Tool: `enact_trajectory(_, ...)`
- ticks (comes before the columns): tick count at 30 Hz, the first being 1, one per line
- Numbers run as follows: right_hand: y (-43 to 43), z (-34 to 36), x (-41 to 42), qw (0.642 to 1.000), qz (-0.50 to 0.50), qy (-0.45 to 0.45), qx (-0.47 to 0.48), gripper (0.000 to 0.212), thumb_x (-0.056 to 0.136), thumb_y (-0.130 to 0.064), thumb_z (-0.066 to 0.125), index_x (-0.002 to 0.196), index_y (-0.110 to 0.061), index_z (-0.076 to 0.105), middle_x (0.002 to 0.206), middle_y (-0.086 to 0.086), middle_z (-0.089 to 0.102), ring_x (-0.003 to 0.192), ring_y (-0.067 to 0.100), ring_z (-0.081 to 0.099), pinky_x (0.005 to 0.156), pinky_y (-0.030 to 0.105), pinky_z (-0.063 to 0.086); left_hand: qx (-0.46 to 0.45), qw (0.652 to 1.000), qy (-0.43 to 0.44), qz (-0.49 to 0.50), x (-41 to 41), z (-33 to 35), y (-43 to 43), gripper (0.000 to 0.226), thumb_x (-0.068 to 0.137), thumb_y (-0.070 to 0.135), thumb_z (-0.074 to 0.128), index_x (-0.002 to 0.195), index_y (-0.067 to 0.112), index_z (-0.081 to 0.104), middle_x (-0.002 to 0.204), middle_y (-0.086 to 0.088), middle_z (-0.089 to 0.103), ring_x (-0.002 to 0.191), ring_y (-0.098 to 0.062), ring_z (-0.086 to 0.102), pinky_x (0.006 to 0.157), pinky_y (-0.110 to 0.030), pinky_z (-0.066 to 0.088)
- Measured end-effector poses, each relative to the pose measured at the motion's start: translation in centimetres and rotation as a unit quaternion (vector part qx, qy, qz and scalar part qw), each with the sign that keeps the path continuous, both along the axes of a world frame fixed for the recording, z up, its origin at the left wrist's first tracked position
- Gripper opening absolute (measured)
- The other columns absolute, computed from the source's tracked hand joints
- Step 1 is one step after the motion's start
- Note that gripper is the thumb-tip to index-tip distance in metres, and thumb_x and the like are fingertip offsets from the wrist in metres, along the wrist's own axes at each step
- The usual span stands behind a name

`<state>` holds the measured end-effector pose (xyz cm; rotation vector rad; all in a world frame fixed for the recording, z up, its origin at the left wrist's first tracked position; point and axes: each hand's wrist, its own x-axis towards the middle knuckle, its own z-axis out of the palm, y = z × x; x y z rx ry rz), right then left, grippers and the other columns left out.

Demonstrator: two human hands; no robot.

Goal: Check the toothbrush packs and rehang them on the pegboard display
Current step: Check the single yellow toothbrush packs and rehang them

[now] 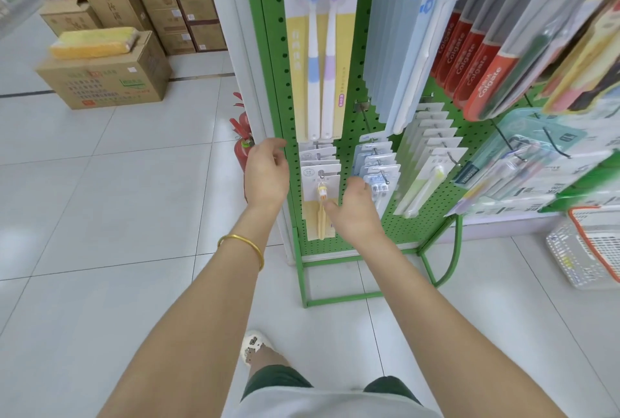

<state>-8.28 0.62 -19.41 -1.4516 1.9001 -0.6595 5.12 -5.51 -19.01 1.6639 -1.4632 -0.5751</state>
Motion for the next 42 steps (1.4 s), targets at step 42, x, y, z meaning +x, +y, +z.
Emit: enact_trajectory(42, -0.5, 0.9, -0.6, 1.0, -0.017, -0.025, 0.008, 0.06, 0.094, -0.028, 0.057, 0.14, -0.003, 0.028, 0.142, 0.012, 0.034, 0.126, 0.027, 0.042, 0.099, 0.035, 0.037, -0.032, 0.995, -0.044, -0.078, -0.7, -1.1, -3.3, 0.014, 0.09, 0.014, 0.062, 0.096, 0.012, 0.05, 0.098, -0.009, 0.057, 0.085, -0.024, 0.056, 0.071, -0.037, 0.048)
